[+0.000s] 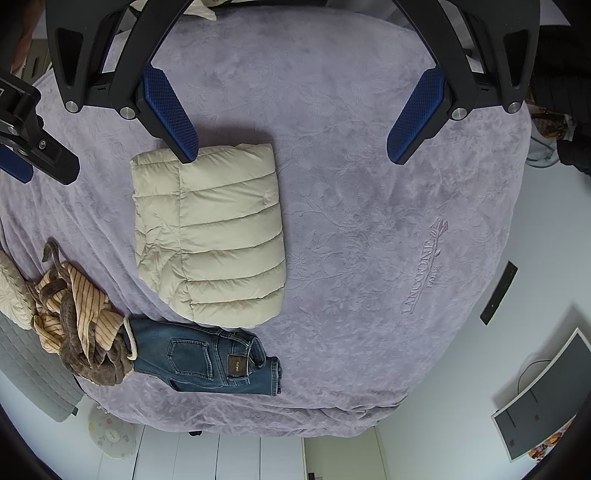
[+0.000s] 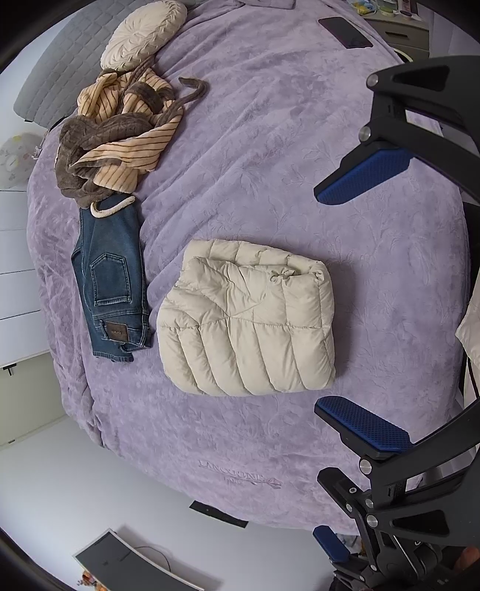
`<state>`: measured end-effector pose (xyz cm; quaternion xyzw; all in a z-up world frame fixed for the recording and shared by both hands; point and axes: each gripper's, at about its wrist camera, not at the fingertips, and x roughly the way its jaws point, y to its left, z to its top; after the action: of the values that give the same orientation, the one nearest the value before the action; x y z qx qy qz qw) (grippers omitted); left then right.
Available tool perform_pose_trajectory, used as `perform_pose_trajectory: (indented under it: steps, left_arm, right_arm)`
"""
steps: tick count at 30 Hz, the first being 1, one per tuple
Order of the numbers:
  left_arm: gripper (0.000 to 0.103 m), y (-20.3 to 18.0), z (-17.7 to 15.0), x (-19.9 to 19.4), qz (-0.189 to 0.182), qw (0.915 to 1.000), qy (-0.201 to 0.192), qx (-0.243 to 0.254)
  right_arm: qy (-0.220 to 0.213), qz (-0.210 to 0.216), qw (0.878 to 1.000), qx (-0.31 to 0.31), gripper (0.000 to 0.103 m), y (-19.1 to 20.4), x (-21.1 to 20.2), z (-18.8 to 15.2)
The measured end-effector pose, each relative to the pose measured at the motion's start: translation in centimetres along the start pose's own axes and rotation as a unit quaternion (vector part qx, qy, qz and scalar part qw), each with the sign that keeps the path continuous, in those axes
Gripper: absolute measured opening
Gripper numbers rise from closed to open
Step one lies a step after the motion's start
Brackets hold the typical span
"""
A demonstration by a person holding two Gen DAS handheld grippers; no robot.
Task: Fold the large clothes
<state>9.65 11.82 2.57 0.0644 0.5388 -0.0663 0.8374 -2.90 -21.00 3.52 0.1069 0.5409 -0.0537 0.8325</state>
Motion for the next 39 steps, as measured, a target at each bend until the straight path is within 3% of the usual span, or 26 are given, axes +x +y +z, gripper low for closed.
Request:
perform_pose_trajectory:
  steps: [39]
  left_arm:
    - [0.102,0.16,0.33,0.78,-0.003,1.0,0.005,0.004]
  right_arm:
    - [0.003,0.001,1.0,-0.003,0.103,-0.23,0.28,0.27]
